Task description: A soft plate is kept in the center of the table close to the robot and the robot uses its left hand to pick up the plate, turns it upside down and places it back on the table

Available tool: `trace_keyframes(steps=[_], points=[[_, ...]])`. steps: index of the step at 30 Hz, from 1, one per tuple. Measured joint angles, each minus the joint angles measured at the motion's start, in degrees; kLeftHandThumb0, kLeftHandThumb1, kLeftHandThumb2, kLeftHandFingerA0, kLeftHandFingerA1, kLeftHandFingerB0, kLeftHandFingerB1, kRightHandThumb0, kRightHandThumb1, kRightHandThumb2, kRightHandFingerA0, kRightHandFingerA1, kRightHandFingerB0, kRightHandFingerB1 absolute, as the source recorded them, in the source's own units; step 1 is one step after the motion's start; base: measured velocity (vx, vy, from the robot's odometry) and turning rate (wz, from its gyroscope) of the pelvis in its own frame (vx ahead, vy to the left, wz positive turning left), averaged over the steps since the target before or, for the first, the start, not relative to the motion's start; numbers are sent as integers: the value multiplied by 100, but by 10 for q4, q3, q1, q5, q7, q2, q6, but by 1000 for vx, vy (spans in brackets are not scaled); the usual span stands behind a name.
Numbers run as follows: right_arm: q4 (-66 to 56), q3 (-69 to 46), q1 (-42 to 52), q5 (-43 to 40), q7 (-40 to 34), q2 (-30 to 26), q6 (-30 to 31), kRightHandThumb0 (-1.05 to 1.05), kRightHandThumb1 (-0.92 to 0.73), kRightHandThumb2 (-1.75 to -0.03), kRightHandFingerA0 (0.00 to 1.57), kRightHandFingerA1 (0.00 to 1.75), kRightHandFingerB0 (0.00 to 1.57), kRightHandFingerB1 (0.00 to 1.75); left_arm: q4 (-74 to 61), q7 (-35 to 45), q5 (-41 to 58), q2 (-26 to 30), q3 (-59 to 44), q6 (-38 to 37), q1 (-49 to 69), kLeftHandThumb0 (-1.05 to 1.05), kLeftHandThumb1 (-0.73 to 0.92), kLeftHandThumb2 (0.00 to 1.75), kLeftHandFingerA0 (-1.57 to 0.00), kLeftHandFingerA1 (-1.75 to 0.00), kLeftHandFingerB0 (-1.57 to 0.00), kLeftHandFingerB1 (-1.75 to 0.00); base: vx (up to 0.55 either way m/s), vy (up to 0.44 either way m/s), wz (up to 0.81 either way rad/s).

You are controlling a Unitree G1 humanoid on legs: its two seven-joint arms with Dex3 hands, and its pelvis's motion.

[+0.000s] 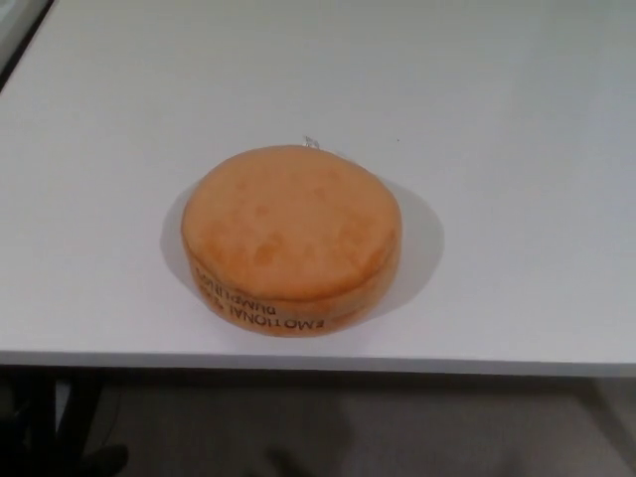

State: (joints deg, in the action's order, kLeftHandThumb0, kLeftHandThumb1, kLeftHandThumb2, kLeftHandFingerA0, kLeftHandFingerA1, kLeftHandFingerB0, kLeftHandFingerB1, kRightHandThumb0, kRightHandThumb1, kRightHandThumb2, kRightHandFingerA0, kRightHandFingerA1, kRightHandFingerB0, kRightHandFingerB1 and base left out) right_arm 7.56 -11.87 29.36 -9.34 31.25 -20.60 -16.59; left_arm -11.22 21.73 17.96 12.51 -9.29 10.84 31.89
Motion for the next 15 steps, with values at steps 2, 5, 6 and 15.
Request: trace_keyframes(steps=[2,5,6,15], points=[[0,0,0,0,0,0,0,-76,-88,-67,46,43,34,32,17,0,-1,-7,-1,-16,2,-87,92,72,-21,-36,-18,-29,0,0,0],[1,0,2,0,0,1,-1,-75,-88,-67,47,44,36,33,42,0,-7,-16,-2,-45,5,-87,92,72,-23,-39,-18,-30,0,0,0],[1,-1,3,0,0,1,-1,-75,-88,-67,46,44,36,33,47,0,-9,-17,-2,-51,6,-87,92,72,-22,-39,-18,-30,0,0,0],[9,-1,10,0,-2,3,-6,-75,-89,-68,46,43,35,33,98,0,-22,-29,-3,-129,7,-87,92,72,-23,-39,-18,-30,0,0,0]])
